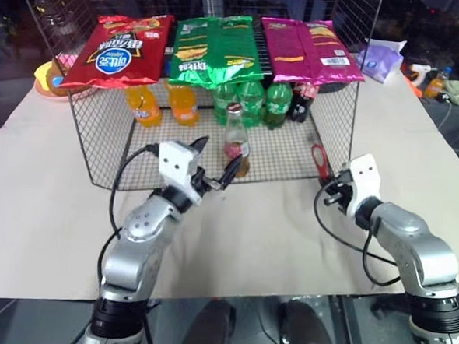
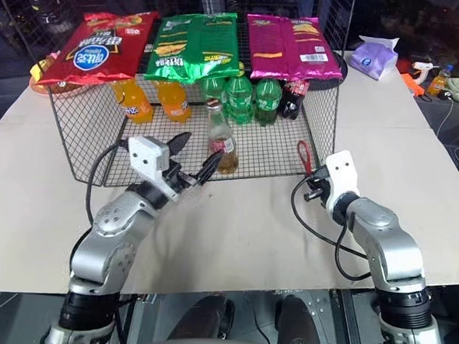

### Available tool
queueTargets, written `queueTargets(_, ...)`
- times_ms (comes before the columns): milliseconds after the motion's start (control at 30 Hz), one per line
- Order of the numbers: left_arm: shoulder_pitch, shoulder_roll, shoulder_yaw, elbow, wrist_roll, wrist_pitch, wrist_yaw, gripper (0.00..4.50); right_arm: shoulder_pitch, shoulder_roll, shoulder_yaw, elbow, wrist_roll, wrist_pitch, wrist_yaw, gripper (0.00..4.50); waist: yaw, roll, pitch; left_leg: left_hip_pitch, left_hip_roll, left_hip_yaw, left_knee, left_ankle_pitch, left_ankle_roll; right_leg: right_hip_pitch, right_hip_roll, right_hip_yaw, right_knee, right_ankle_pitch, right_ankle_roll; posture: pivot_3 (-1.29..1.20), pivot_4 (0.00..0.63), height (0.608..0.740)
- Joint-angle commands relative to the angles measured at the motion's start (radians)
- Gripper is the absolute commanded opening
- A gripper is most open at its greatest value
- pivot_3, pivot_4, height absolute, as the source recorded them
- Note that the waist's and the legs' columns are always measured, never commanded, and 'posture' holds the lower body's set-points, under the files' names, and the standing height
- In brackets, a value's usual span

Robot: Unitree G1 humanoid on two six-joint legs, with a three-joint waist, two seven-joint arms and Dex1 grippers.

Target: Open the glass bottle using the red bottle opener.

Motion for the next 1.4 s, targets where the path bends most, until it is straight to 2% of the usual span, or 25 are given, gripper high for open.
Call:
queueTargets(33, -0.061, -0.041, -0.014, 0.110, 0.061, -0.099, 0.032, 4.44, -0.025, 0.000, 0.006, -0.022, -0.013, -0.026, 0.001, 0.00, 0.000, 0.000, 0.000, 0.000, 0.000, 0.000, 0.000, 0.000, 0.000, 0.000, 0.000, 0.000, 0.000, 0.000, 0.000, 0.00, 0.150, 0.740)
queueTargets(367, -0.142, -0.083, -0.003, 0.315, 0.066, -0.235, -0.016, 4.44, -0.037, 0.012, 0.024, -0.038, -0.042, -0.031, -0.021, 0.00, -0.001, 0.000, 0.000, -0.006, 0.000, -0.001, 0.002, 0.000, 0.000, -0.005, 0.000, -0.001, 0.001, 0.000, 0.000, 0.00, 0.150, 0.740)
queueTargets(567, -0.244, -0.093, 0.000, 0.465, 0.080, -0.295, -0.037, 4.44, -0.029, 0.018, 0.031, -0.048, -0.057, -0.038, -0.028, 0.00, 0.000, 0.000, 0.000, -0.008, -0.001, -0.003, 0.006, 0.000, 0.000, -0.005, 0.000, -0.003, 0.002, 0.000, 0.000, 0.00, 0.150, 0.740)
queueTargets(833, -0.277, -0.102, -0.014, 0.519, 0.081, -0.324, -0.079, 4.44, -0.022, 0.013, 0.024, -0.045, -0.067, -0.048, -0.021, 0.00, -0.002, 0.000, 0.000, -0.008, -0.001, -0.003, 0.007, 0.000, 0.000, -0.005, 0.000, -0.003, 0.002, 0.000, 0.000, 0.00, 0.150, 0.740)
queueTargets(1200, -0.317, -0.128, -0.014, 0.546, 0.104, -0.328, -0.056, 4.44, -0.017, 0.023, 0.032, -0.028, -0.082, -0.072, -0.022, 0.00, -0.002, 0.000, 0.000, -0.008, -0.001, -0.003, 0.007, 0.000, 0.000, -0.005, 0.000, -0.003, 0.002, 0.000, 0.000, 0.00, 0.150, 0.740)
queueTargets(1300, -0.317, -0.133, -0.012, 0.547, 0.112, -0.328, -0.047, 3.61, -0.020, 0.026, 0.030, -0.023, -0.086, -0.077, -0.024, 0.00, -0.002, 0.000, 0.000, -0.008, -0.001, -0.003, 0.007, 0.000, 0.000, -0.005, 0.000, -0.003, 0.002, 0.000, 0.000, 0.00, 0.150, 0.740)
queueTargets(1367, -0.309, -0.133, -0.014, 0.541, 0.115, -0.328, -0.046, 2.73, -0.022, 0.029, 0.029, -0.018, -0.089, -0.083, -0.025, 0.00, -0.002, 0.000, 0.000, -0.008, -0.001, -0.003, 0.007, 0.000, 0.000, -0.005, 0.000, -0.003, 0.002, 0.000, 0.000, 0.00, 0.150, 0.740)
queueTargets(1400, -0.302, -0.133, -0.014, 0.534, 0.107, -0.323, -0.052, 2.59, -0.022, 0.032, 0.029, -0.016, -0.090, -0.089, -0.025, 0.00, -0.002, 0.000, 0.000, -0.008, -0.001, -0.003, 0.007, 0.000, 0.000, -0.005, 0.000, -0.003, 0.002, 0.000, 0.000, 0.00, 0.150, 0.740)
